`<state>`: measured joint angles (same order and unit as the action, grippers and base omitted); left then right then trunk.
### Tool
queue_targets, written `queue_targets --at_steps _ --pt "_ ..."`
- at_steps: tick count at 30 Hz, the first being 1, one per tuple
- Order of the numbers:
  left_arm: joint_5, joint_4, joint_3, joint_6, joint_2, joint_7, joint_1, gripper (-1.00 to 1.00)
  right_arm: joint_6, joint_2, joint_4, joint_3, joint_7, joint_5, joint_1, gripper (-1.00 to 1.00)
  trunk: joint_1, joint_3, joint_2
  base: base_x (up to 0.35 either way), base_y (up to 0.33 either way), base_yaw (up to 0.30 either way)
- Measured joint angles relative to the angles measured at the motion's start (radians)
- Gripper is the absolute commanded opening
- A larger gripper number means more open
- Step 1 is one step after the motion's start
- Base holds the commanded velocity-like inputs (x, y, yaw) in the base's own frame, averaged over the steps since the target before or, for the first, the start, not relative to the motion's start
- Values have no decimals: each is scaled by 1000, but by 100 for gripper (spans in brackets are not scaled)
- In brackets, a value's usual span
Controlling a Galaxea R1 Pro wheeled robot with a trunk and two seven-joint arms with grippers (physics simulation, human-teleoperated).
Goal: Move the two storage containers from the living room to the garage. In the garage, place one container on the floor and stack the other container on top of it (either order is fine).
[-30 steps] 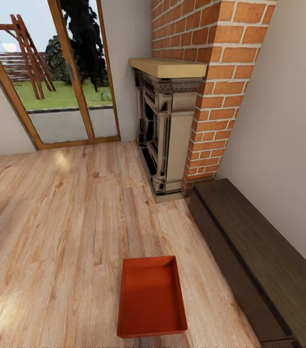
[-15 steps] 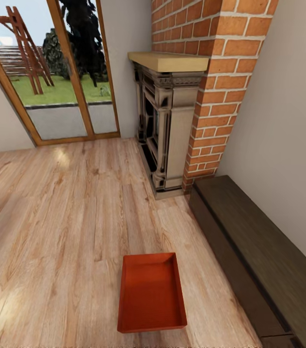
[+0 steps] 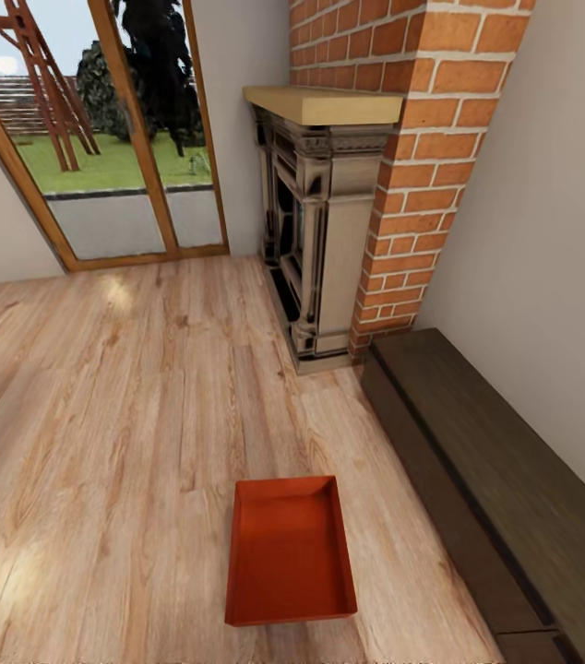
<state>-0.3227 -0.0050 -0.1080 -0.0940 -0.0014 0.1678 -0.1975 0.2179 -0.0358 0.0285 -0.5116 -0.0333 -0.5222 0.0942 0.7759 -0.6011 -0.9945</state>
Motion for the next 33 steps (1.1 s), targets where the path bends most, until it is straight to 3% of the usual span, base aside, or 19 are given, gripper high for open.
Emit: queue_targets --at_steps 33 --pt "0 0 0 0 0 0 0 100 5 -3 1 1 0 0 0 100 0 -48 0 0 0 0"
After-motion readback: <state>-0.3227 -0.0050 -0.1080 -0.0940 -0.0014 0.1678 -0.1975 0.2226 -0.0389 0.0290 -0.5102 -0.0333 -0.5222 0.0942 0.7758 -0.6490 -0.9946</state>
